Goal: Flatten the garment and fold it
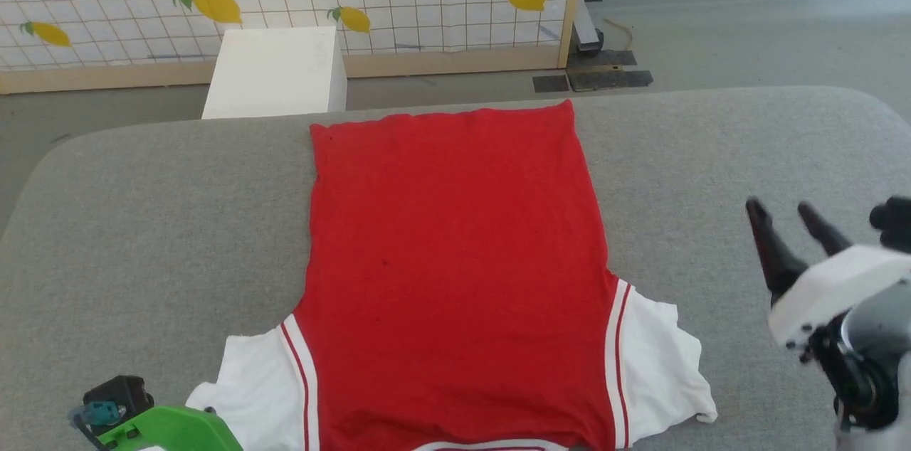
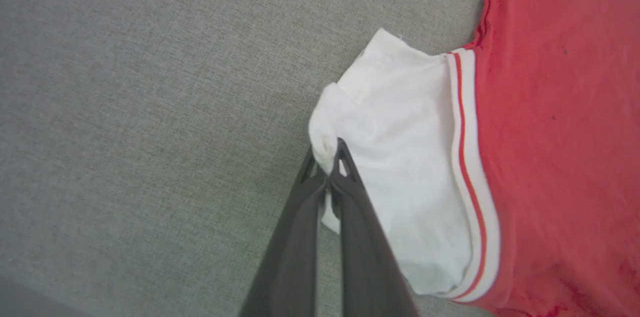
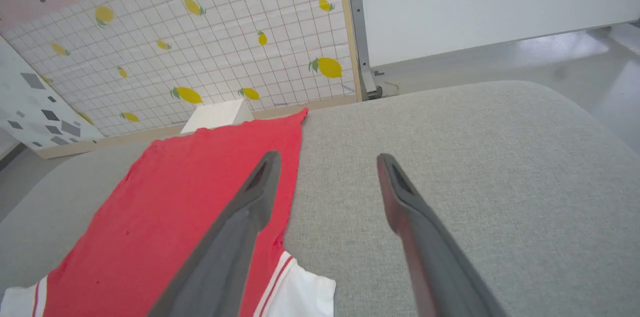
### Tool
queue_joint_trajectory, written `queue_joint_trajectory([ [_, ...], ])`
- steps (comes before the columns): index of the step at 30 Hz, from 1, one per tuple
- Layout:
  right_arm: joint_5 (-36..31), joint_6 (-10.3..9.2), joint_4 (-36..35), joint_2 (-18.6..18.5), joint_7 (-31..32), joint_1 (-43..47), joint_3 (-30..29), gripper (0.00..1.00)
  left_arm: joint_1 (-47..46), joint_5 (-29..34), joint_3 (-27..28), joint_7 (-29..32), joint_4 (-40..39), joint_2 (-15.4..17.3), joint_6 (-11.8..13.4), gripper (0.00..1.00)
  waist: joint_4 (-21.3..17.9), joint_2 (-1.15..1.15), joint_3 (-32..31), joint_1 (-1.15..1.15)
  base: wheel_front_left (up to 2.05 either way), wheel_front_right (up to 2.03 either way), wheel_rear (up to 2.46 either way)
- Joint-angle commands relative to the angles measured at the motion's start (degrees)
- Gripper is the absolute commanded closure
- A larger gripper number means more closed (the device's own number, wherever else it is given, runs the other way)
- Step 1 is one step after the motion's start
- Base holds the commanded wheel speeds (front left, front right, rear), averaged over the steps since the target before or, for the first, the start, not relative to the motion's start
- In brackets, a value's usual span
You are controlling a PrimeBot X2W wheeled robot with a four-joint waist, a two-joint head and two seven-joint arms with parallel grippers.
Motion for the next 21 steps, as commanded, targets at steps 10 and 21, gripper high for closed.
queue_joint_trajectory([
  [10,-7.1,-0.08,14.0,-0.4,-8.4,-20.8,-2.5,0.0,-5.1,-0.7,-1.3,-1.2,-3.8,-0.7,-0.8,1.0,3.2,0.0,11.5,0.0,0.0,0.0,0.0],
  [21,-12.6,-0.08,27.1,-7.7,3.7,-48.2,3.5,0.0,-12.2,-1.0,-2.7,-3.8,-11.3,-2.4,-2.0,1.0,12.3,0.0,30.1,0.0,0.0,0.0,0.0],
])
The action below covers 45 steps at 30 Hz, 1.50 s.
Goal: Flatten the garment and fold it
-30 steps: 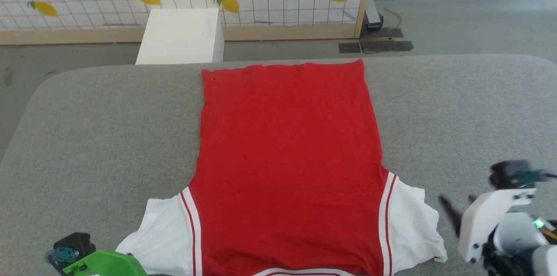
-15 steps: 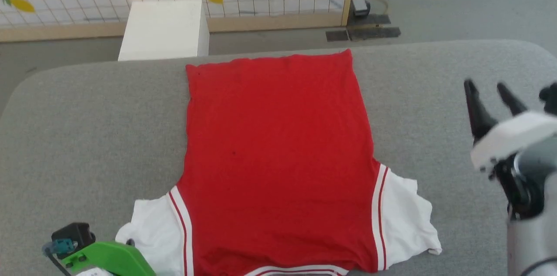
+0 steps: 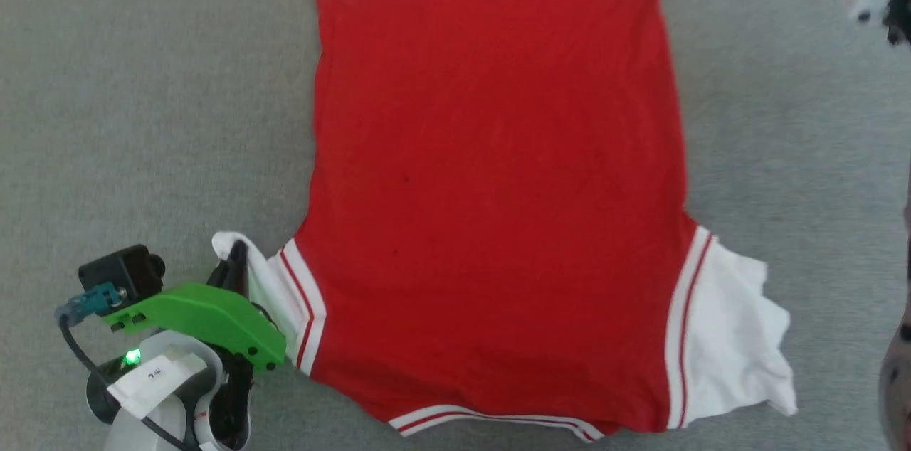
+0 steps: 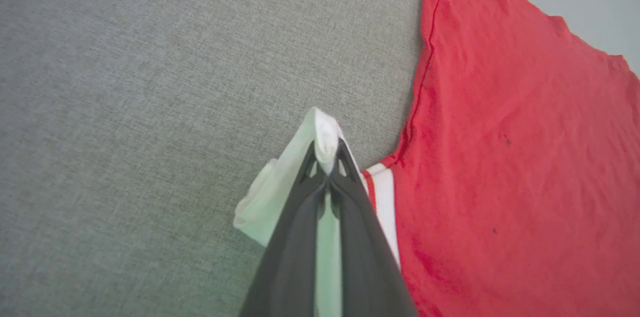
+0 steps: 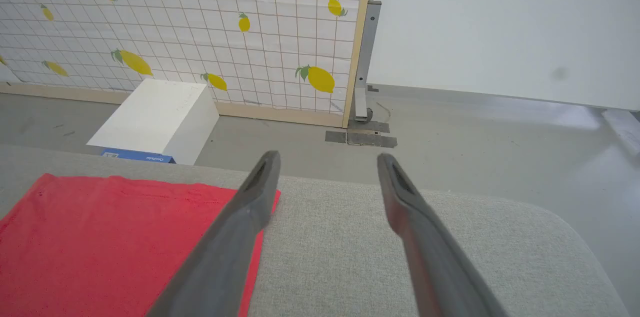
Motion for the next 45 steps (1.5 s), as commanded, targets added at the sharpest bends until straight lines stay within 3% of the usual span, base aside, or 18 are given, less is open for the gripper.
queue_joint_trajectory([
  [1,-0.4,-0.09,1.3,-0.7,2.4,-2.5,1.7,0.0,-0.5,-0.6,0.1,-0.4,-1.1,-0.2,0.0,1.0,8.4,0.0,12.0,-0.01,0.0,0.0,0.0],
  [7,-2.9,-0.09,6.5,-5.2,16.0,-10.0,9.9,0.0,1.2,-0.7,-0.3,-1.6,-6.3,-1.0,0.0,1.0,11.5,0.0,16.2,-0.01,0.0,0.0,0.0],
  [11,-3.4,-0.09,7.6,-6.9,21.9,-12.7,12.8,0.0,1.8,-0.4,-1.7,-1.4,-9.0,-1.3,0.0,1.0,13.1,0.0,18.0,-0.01,0.0,0.0,0.0],
  [18,-3.4,-0.09,7.3,-8.3,24.8,-14.4,15.2,0.0,2.4,-0.2,-3.5,-0.7,-10.9,-1.3,-0.6,1.0,14.4,0.0,20.4,-0.01,0.0,0.0,0.0],
  [26,-2.1,-0.09,8.4,-8.3,29.1,-12.5,13.8,0.0,1.9,-0.6,-4.3,-0.8,-10.4,-1.7,-1.0,1.0,14.2,0.0,21.1,-0.01,0.0,0.0,0.0],
  [27,-1.9,-0.09,8.4,-8.0,29.6,-12.4,12.8,0.6,1.8,-0.6,-4.3,-0.9,-10.4,-1.6,-0.9,1.0,13.9,0.0,21.0,-0.01,0.0,0.0,0.0],
  [28,-2.0,-0.09,8.2,-7.8,29.5,-12.4,12.2,0.91,1.8,-0.6,-4.3,-0.8,-10.3,-1.5,-0.9,1.0,13.7,0.0,20.9,-0.01,0.0,0.0,0.0],
  [29,-2.1,-0.09,7.9,-7.6,29.5,-12.3,11.8,1.0,1.7,-0.5,-4.2,-0.8,-10.2,-1.4,-0.9,1.0,13.4,0.0,20.7,-0.01,0.0,0.0,0.0],
  [37,-0.6,-0.09,5.2,-4.6,21.9,-12.6,6.4,1.0,1.3,0.0,-3.5,-0.4,-8.8,-0.1,-0.6,1.0,9.1,0.0,15.2,-0.01,0.0,0.0,0.0],
  [45,6.4,-0.09,-0.8,-6.5,15.2,-4.2,5.9,1.0,2.1,0.4,-3.2,0.8,-5.6,1.2,0.0,1.0,2.2,0.0,4.3,-0.01,0.0,0.0,0.0],
])
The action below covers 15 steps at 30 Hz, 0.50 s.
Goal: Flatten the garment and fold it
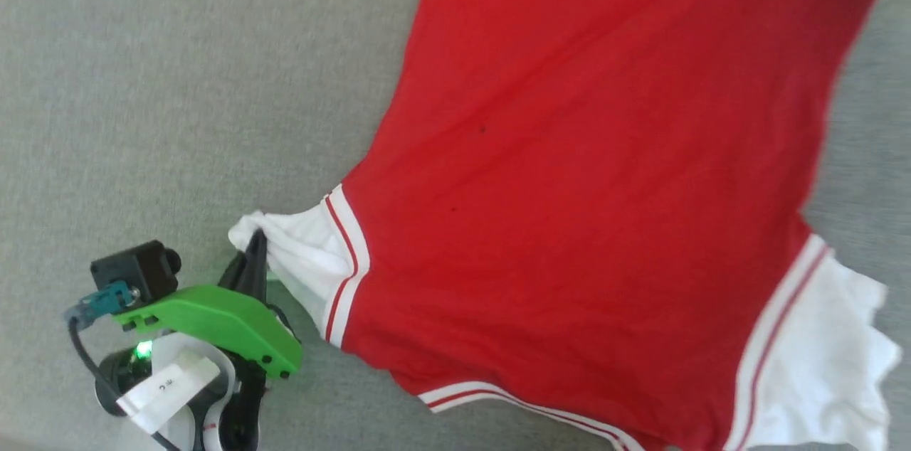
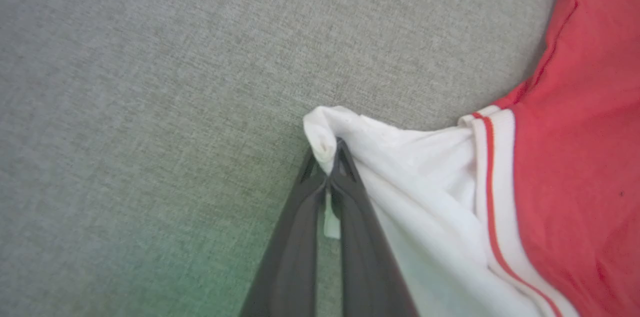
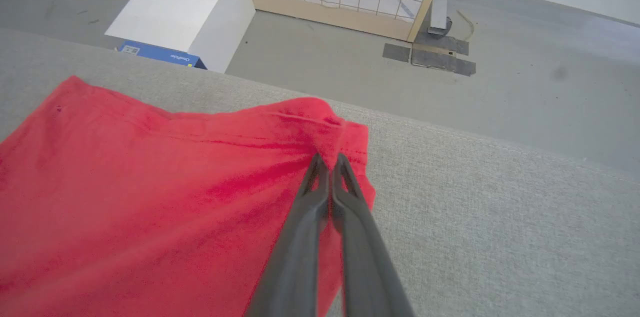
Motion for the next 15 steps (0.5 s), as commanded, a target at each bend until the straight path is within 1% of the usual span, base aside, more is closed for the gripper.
queue_joint_trajectory([
  [1,1.6,-0.09,-1.9,-0.5,-0.5,3.8,-0.1,1.0,1.0,0.2,-0.2,0.5,0.9,0.3,0.5,1.0,-6.7,0.0,-8.5,0.0,0.0,0.0,0.0],
  [4,4.5,-0.09,-7.0,-1.3,0.0,12.1,-0.1,1.0,2.0,0.1,-0.2,1.0,1.9,0.3,0.9,1.0,-9.1,0.0,-12.1,0.0,0.0,0.0,0.0],
  [8,7.5,-0.09,-15.1,-2.0,2.4,26.0,-1.5,1.0,3.4,0.1,-0.2,1.6,2.7,0.4,1.5,1.0,-11.3,0.0,-15.6,0.0,0.0,0.0,0.0],
  [12,8.7,-0.09,-21.9,-0.5,4.4,40.5,-4.2,1.0,4.6,0.0,-0.3,2.1,3.1,0.5,2.0,1.0,-12.4,0.0,-18.2,0.0,0.0,0.0,0.0],
  [15,9.5,-0.09,-25.3,2.2,6.0,50.5,-4.9,1.0,5.3,-0.1,-0.3,2.4,3.5,0.6,2.3,1.0,-12.8,0.0,-19.6,0.0,0.0,0.0,0.0],
])
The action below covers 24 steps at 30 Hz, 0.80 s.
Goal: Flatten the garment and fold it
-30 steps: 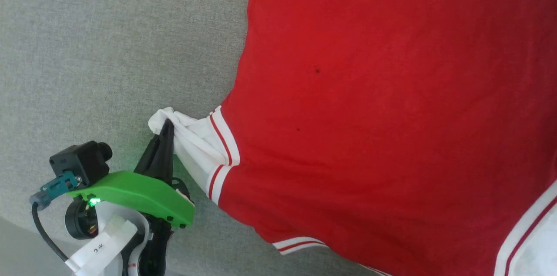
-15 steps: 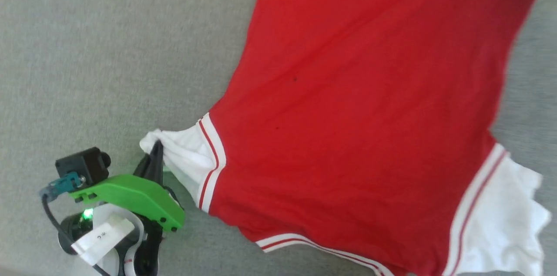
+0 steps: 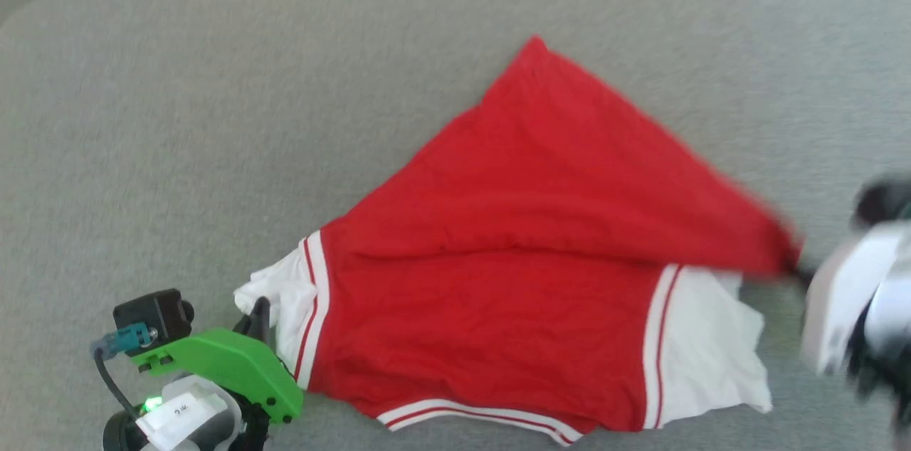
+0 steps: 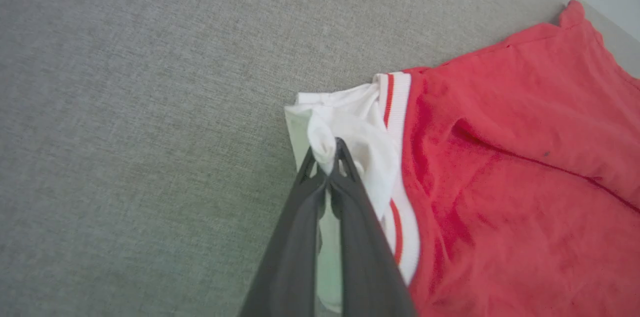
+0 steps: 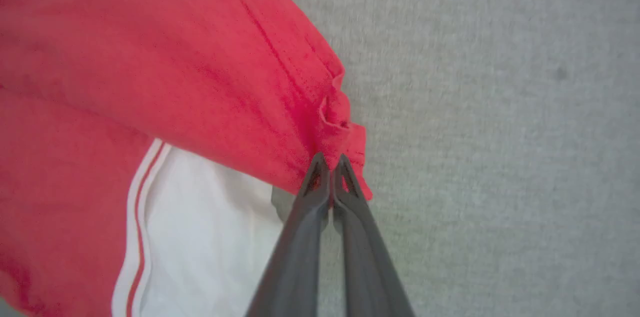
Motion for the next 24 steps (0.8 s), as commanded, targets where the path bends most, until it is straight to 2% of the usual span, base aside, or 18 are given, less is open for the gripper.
queue_joint_trajectory([
  [1,0.6,-0.08,-1.2,1.7,0.9,3.5,0.2,1.0,0.8,-0.1,0.2,0.2,0.1,0.4,0.4,1.0,-4.2,0.0,-4.9,0.0,0.0,0.0,0.0],
  [7,1.7,-0.08,-1.5,7.0,3.8,11.8,0.9,1.0,1.6,-0.4,0.1,0.7,0.6,0.6,0.5,1.0,-4.9,0.0,-6.2,0.0,0.0,0.0,0.0],
  [9,1.6,-0.08,-2.1,8.2,2.9,12.4,0.2,1.0,1.9,-0.5,0.1,0.8,0.8,0.6,0.6,1.0,-5.1,0.0,-6.8,0.0,0.0,0.0,0.0],
  [10,1.3,-0.08,-2.8,8.7,1.6,12.4,-0.6,0.66,2.1,-0.5,0.1,0.8,0.9,0.6,0.7,1.0,-5.1,0.0,-7.0,0.0,0.0,0.0,0.0],
  [11,1.1,-0.08,-3.6,9.1,-0.1,12.0,-1.9,0.0,2.2,-0.5,0.2,0.8,0.9,0.7,0.8,1.0,-5.2,0.0,-7.3,0.0,0.0,0.0,0.0],
  [14,1.6,-0.08,-6.4,10.4,-5.9,9.8,-5.7,0.0,2.3,-0.7,0.3,1.0,0.8,0.8,0.9,1.0,-5.4,0.0,-7.5,0.0,0.0,0.0,0.0],
  [17,4.1,-0.08,-8.9,10.4,-12.9,5.9,-5.8,0.0,2.2,-0.7,0.5,1.1,0.6,1.1,1.0,1.0,-5.5,0.0,-7.5,0.0,0.0,0.0,0.0],
  [19,4.8,-0.08,-9.4,7.9,-17.3,3.3,-2.6,0.0,2.0,-0.7,0.7,1.2,0.3,1.3,1.1,1.0,-5.5,0.0,-7.1,0.0,0.0,0.0,0.0],
  [24,4.7,-0.08,-5.4,6.2,-22.8,-4.9,3.2,0.0,1.2,-0.6,0.4,1.2,-0.6,1.5,1.0,1.0,-4.7,0.0,-4.8,0.0,0.0,0.0,0.0],
])
